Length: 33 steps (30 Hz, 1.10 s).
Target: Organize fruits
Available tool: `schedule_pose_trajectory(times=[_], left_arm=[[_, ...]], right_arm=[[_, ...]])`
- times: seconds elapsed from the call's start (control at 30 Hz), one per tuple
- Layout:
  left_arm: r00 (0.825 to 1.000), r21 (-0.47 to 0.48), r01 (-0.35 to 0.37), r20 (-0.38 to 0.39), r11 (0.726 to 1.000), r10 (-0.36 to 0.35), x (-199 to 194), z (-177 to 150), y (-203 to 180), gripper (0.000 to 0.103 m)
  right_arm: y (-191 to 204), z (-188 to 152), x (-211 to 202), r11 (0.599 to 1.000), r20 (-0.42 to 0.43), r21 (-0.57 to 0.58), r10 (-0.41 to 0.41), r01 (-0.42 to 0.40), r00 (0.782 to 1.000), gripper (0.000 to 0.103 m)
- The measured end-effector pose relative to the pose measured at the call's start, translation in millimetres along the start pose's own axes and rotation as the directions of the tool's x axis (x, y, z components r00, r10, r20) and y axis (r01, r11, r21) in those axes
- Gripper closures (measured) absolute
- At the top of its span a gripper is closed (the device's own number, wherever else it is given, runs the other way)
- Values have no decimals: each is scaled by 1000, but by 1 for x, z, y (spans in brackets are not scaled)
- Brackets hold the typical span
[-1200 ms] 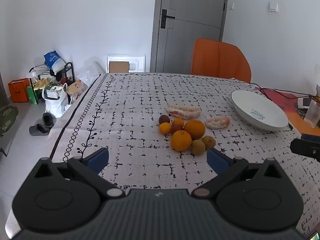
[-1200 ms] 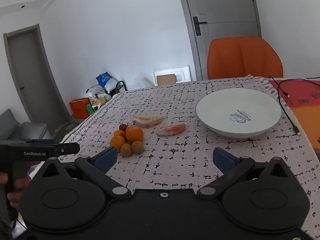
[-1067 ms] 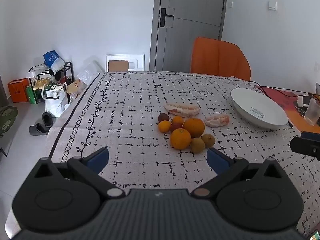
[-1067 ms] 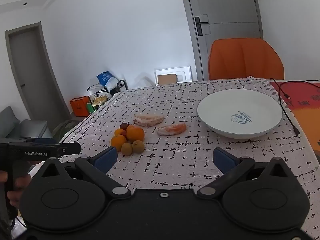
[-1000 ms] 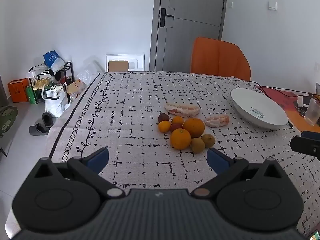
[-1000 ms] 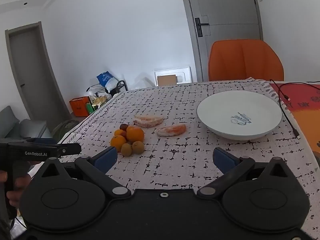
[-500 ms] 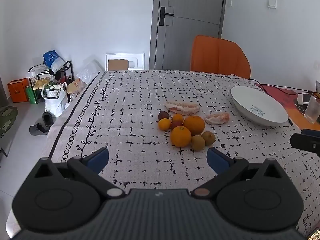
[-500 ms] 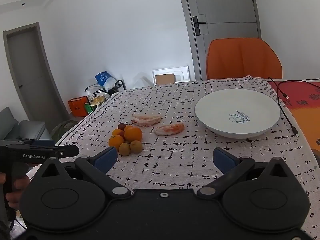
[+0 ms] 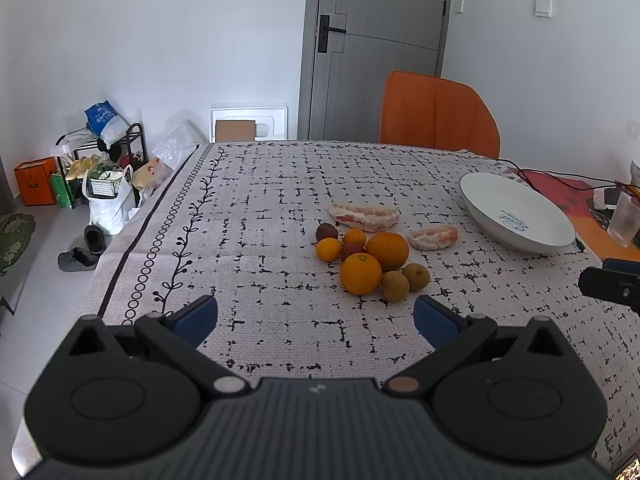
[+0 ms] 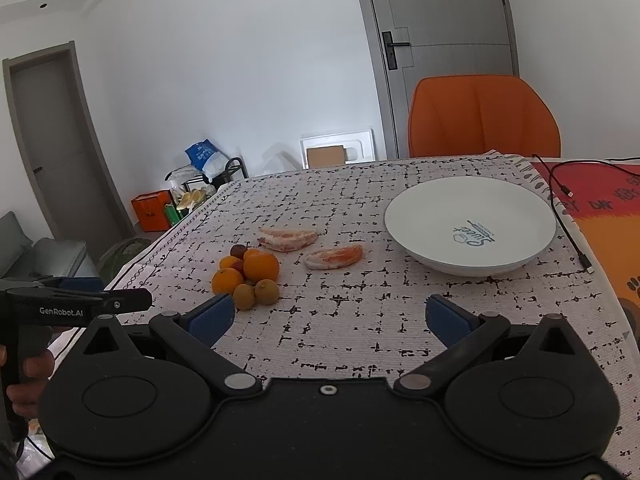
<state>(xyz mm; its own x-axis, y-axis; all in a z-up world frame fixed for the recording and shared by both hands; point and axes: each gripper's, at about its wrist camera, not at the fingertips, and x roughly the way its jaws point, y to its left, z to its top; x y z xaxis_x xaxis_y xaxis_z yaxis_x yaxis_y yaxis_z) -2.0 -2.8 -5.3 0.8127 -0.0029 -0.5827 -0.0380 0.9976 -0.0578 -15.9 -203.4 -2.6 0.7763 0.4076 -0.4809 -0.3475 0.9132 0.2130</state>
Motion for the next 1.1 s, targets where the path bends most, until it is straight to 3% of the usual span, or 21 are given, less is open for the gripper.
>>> schedule_pose_trajectory(times=[1.1], left_arm=[[1000,-1,-9,3,1000,9,-3,4,4,0]], right_arm=[[-3,0,-2,1000,2,-5,-16,16,1000,0]])
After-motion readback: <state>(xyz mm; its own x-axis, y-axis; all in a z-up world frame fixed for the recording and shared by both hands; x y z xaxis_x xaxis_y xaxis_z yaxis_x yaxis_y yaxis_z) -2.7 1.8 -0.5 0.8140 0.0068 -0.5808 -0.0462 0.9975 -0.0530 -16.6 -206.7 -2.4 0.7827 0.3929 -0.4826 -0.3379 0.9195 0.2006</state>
